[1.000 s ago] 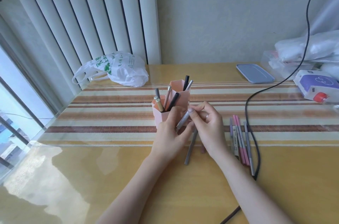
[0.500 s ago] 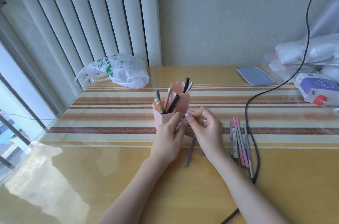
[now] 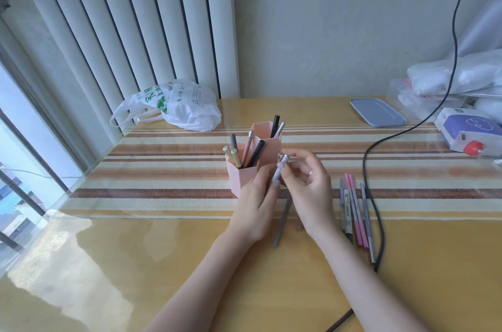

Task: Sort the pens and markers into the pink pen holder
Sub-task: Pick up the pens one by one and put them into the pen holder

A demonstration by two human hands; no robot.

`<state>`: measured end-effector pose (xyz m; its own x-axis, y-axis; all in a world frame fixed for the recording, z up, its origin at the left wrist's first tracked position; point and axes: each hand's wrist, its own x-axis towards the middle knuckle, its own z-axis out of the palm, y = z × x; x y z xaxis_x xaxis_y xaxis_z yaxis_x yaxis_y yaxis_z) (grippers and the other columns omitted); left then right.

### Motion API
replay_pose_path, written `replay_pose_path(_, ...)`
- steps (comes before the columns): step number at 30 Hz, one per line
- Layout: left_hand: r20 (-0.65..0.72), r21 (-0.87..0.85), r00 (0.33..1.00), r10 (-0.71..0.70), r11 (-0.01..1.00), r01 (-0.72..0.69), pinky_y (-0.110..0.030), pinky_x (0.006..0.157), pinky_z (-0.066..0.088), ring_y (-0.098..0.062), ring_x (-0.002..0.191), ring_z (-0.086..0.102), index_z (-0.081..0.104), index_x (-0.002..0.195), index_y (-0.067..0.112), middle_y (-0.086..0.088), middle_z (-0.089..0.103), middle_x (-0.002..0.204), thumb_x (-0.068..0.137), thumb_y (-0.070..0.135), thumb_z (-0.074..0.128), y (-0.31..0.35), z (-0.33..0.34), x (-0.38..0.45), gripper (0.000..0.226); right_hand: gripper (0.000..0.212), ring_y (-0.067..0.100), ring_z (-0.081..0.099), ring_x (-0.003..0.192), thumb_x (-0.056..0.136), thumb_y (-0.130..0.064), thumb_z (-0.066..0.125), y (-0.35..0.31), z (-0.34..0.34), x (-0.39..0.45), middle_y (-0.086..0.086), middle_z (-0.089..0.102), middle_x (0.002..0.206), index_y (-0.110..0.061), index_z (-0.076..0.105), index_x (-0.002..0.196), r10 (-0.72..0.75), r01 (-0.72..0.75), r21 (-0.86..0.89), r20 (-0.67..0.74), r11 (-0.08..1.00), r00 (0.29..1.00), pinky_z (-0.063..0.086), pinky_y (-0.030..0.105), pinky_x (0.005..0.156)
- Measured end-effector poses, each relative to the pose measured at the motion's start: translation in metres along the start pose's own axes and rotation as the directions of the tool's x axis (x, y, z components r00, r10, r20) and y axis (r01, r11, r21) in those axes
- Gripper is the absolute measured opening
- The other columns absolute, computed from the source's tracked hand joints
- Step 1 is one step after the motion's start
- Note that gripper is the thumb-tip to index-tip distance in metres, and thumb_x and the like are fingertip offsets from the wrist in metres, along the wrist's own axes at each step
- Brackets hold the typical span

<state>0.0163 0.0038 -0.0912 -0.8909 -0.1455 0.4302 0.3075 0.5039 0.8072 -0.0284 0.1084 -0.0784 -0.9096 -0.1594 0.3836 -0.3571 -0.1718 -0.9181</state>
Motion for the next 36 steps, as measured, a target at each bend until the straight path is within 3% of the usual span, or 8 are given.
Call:
replay_pose_path(6,-0.032,0.070,0.999,0.022,0.997,-0.019,-0.032,0.079,0.045,-0.014,0.092,0.057,0.054,0.113,0.015,0.003,0.061,0.097,0.096,0.023,0.040,-0.002,0.005,0.001,0.024,0.026,0.015,0.069,0.085,0.087,-0.002,0.064,-0.001,-0.005,0.004,0.004,0.072,0.092,-0.016,0.059,0.108,0.015,-0.014,0.049,-0.023,0.999,1.000,0.053,0.021,0.069)
replay_pose_path(11,0.000,-0.091,1.000,-0.009,0.996,0.009,-0.031,0.087,0.045,-0.010,0.104,0.056,0.050,0.119,0.017,0.007,0.060,0.109,0.093,0.016,0.042,0.009,0.004,-0.001,0.027,0.027,0.019,0.069,0.083,0.085,-0.004,0.066,-0.005,-0.003,0.001,0.005,0.072,0.088,-0.020,0.060,0.106,-0.047,0.047,-0.003,0.058,0.999,0.997,0.054,0.029,0.072)
replay_pose_path(16,0.025,-0.331,0.994,-0.104,0.938,0.107,-0.011,0.050,0.042,0.002,0.065,0.058,0.049,0.102,0.014,-0.005,0.055,0.087,0.076,0.000,0.036,0.030,-0.004,0.001,0.033,0.033,0.016,0.068,0.089,0.083,-0.003,0.069,-0.012,-0.001,-0.002,-0.002,0.072,0.090,-0.020,0.062,0.110,-0.140,0.152,-0.070,0.155,0.986,0.978,0.056,0.030,0.079)
replay_pose_path(20,-0.015,-0.487,0.957,-0.291,0.838,0.248,-0.002,0.058,0.042,-0.005,0.073,0.056,0.053,0.084,0.024,0.008,0.055,0.080,0.100,0.022,0.036,0.026,-0.006,0.005,0.024,0.023,0.012,0.066,0.086,0.082,-0.003,0.070,-0.008,-0.002,-0.001,-0.001,0.070,0.088,-0.013,0.065,0.103,-0.218,0.255,-0.177,0.203,0.951,0.955,0.053,0.022,0.077)
replay_pose_path(23,0.198,-0.615,0.930,-0.310,0.699,0.364,-0.014,0.075,0.047,-0.013,0.096,0.057,0.058,0.108,0.014,-0.001,0.062,0.098,0.090,0.061,0.023,0.028,-0.009,0.008,0.061,0.013,0.010,0.062,0.074,0.081,-0.006,0.070,-0.004,-0.002,0.000,0.005,0.067,0.078,-0.006,0.061,0.091,-0.379,0.423,-0.322,0.192,0.847,0.905,0.049,0.011,0.069)
replay_pose_path(25,0.280,-0.611,0.913,-0.296,0.679,0.407,-0.019,0.067,0.045,-0.013,0.085,0.058,0.065,0.096,0.017,0.000,0.063,0.087,0.084,0.071,0.021,0.027,-0.012,0.013,0.070,0.013,0.010,0.060,0.069,0.081,-0.016,0.066,-0.001,0.001,0.000,0.004,0.065,0.074,-0.007,0.059,0.088,-0.458,0.493,-0.406,0.187,0.769,0.869,0.049,0.011,0.064)
replay_pose_path(29,0.272,-0.587,0.905,-0.327,0.689,0.426,-0.032,0.063,0.031,-0.022,0.073,0.043,0.054,0.078,0.015,-0.004,0.046,0.071,0.081,0.058,0.051,0.032,-0.011,0.023,0.044,0.012,0.010,0.053,0.063,0.079,-0.022,0.056,-0.001,0.007,0.000,-0.011,0.051,0.070,-0.021,0.046,0.084,-0.499,0.529,-0.464,0.197,0.710,0.844,0.050,0.033,0.054)
replay_pose_path(36,0.218,-0.582,0.904,-0.367,0.695,0.422,-0.029,0.056,0.033,-0.012,0.060,0.044,0.054,0.054,0.027,0.008,0.047,0.055,0.077,0.032,0.045,0.041,-0.007,0.028,0.025,0.014,0.000,0.037,0.062,0.077,-0.019,0.055,-0.003,0.005,0.003,-0.006,0.050,0.063,-0.022,0.042,0.081,-0.541,0.553,-0.516,0.192,0.654,0.819,0.031,0.011,0.053)
